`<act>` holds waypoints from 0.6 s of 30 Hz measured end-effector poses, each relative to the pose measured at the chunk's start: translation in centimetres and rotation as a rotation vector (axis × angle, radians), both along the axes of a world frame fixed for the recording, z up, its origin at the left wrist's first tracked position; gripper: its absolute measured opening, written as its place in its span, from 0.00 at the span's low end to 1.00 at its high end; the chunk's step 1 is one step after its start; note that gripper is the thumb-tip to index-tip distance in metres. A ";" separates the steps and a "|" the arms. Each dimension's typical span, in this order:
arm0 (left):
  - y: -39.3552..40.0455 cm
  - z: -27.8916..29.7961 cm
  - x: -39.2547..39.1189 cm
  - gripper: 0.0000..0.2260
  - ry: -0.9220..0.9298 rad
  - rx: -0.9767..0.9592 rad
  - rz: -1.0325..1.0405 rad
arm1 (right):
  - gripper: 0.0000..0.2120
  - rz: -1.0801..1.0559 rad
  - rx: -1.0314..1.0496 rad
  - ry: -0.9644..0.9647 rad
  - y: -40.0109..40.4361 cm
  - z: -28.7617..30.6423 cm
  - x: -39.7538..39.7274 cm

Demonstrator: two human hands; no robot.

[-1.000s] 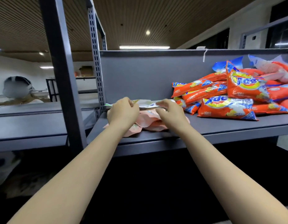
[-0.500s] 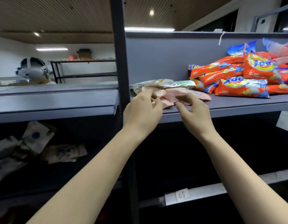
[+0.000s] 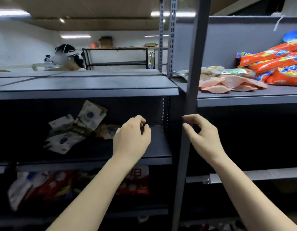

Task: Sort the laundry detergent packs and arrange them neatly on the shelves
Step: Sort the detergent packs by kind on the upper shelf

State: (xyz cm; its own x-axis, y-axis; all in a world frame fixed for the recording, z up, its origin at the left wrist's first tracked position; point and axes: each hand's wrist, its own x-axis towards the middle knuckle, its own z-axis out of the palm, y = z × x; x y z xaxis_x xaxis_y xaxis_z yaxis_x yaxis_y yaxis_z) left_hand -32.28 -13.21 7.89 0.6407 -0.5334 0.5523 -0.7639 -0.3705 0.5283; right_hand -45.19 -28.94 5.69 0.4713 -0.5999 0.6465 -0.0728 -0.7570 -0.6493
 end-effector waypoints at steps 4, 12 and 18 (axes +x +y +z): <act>4.5 -2.1 2.7 0.06 0.007 0.044 0.083 | 0.09 0.070 0.003 0.050 3.6 -2.3 3.0; 10.3 -5.4 9.0 0.07 0.068 0.141 0.232 | 0.11 0.178 0.083 0.232 7.1 -5.8 9.2; 11.9 -7.5 14.8 0.08 0.104 0.192 0.337 | 0.11 0.203 0.122 0.302 6.9 -8.0 14.6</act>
State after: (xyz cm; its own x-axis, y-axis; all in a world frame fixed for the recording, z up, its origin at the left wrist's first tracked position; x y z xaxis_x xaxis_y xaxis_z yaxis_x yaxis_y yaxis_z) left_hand -17.51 -1.33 0.42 0.8446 -0.3708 0.3863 -0.5289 -0.6905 0.4935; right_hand -30.57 -22.00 -2.31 0.7468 -0.5387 0.3900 -0.1315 -0.6945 -0.7074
